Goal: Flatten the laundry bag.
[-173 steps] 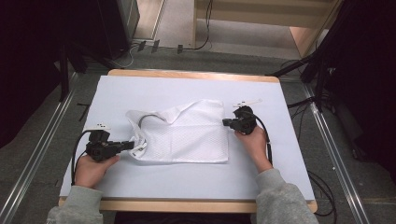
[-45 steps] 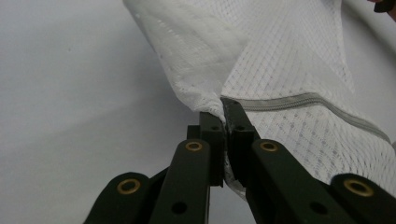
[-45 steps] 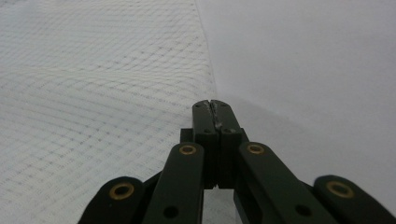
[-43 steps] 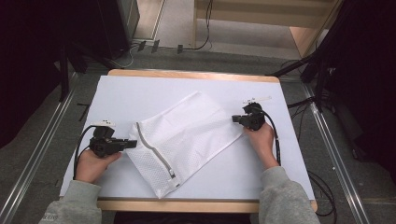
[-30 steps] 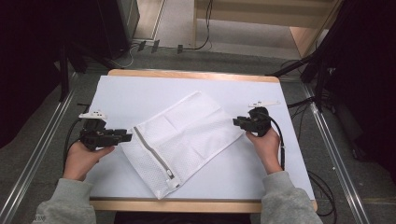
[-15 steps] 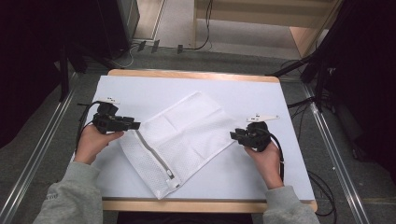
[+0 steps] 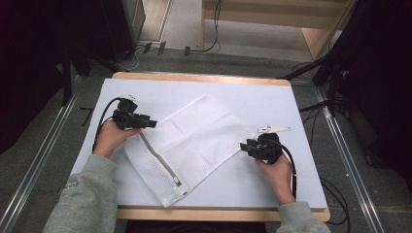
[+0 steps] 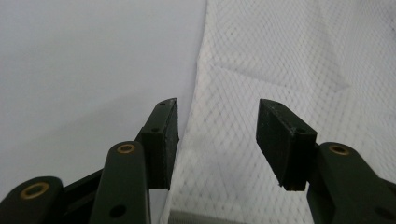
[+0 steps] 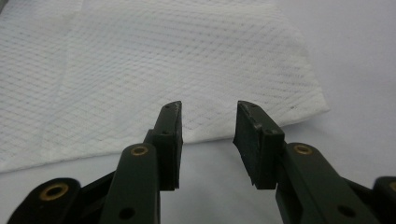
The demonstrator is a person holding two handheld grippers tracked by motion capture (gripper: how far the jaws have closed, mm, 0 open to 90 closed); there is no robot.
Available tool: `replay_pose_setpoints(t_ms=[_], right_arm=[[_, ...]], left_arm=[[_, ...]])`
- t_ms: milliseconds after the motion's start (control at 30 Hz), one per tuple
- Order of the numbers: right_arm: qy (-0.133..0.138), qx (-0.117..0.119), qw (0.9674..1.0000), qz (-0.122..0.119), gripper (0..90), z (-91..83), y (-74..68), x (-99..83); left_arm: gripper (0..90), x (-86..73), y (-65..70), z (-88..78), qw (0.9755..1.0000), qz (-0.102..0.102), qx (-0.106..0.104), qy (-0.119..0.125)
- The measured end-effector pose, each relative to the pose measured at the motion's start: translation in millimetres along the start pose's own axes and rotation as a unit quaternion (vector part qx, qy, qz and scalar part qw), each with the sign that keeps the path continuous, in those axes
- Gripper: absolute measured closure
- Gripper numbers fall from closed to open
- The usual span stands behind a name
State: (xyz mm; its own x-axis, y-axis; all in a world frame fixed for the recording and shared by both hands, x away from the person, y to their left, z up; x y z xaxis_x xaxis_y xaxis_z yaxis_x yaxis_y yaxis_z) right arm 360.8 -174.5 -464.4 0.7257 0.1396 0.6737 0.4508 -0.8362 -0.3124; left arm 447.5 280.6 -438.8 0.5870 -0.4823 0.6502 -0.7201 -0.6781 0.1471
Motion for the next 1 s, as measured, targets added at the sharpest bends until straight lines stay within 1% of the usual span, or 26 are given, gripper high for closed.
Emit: replay_pose_setpoints(t_ms=[67, 167, 233, 300, 333, 367, 467, 567, 600, 667, 767, 833, 967, 1000], right_arm=[[0.002, -0.001, 1.0, 0.003, 62.6, 1.2, 0.2, -1.0], [0.003, -0.008, 0.9999, 0.005, 61.1, 4.3, -0.3, -2.5], [0.0, -0.012, 0.9999, 0.007, 60.7, 6.4, -1.8, -4.0], [-0.001, -0.016, 0.9999, 0.003, 59.9, 7.9, -3.0, -5.5], [-0.001, -0.016, 0.9999, 0.004, 59.9, 8.1, -3.1, -5.8], [0.0, -0.018, 0.9998, 0.003, 59.8, 8.4, -3.0, -6.2], [-0.001, -0.022, 0.9997, 0.008, 59.8, 9.3, -2.0, -7.3], [-0.002, -0.024, 0.9997, 0.009, 59.8, 11.6, -1.0, -8.2], [-0.004, -0.024, 0.9997, 0.008, 59.8, 11.9, -0.9, -8.4], [-0.007, -0.025, 0.9996, 0.008, 59.8, 12.7, -0.7, -9.0], [-0.009, -0.027, 0.9996, 0.011, 59.4, 15.4, 0.0, -9.1], [-0.006, -0.027, 0.9996, 0.01, 59.3, 17.0, -0.1, -9.2], [-0.001, -0.028, 0.9996, 0.007, 57.9, 20.4, -2.4, -8.2], [-0.001, -0.028, 0.9996, 0.005, 57.3, 21.0, -3.0, -8.2]], left_arm=[[49.3, 1.6, -2.0, 7.3, 1.0, 0.0, -0.004, 0.0], [48.8, 1.4, -4.0, 15.4, 1.0, -0.001, -0.006, -0.007], [48.5, 0.7, -4.8, 20.4, 0.9999, 0.004, -0.005, -0.014], [48.5, 0.9, -4.5, 23.5, 0.9998, 0.009, -0.005, -0.016], [48.4, 1.0, -4.0, 25.6, 0.9998, 0.013, 0.0, -0.018], [48.3, 1.1, -4.0, 26.1, 0.9998, 0.015, -0.002, -0.016], [48.2, 1.1, -4.7, 26.9, 0.9999, 0.011, -0.007, -0.011], [48.0, 1.1, -1.5, 27.7, 0.9996, 0.021, -0.007, -0.014], [48.5, 1.0, 0.5, 28.3, 0.9996, 0.023, -0.01, -0.015], [49.8, 1.1, 3.5, 28.8, 0.9993, 0.031, -0.008, -0.019], [52.7, 0.2, 5.0, 29.9, 0.9995, 0.027, -0.012, -0.013], [56.2, -0.3, 6.1, 30.2, 0.9993, 0.027, -0.02, -0.013], [61.2, -0.6, 7.9, 30.8, 0.9992, 0.031, -0.019, -0.015], [63.9, -0.8, 7.8, 30.7, 0.9992, 0.032, -0.018, -0.016]])
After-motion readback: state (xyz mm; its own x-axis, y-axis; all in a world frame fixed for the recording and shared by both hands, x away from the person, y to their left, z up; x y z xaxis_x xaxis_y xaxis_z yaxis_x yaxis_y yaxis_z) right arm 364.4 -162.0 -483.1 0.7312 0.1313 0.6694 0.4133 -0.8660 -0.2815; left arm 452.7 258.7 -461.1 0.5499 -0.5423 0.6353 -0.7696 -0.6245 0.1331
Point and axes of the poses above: each handheld gripper's, and its own axes: z roughly forward along the jaws, x roughly out of its top, y roughly to its right, the point moved 1 cm from there along z, roughly forward along the jaws, and after that the axes turned 9 degrees about z, right-handed, at the moved point
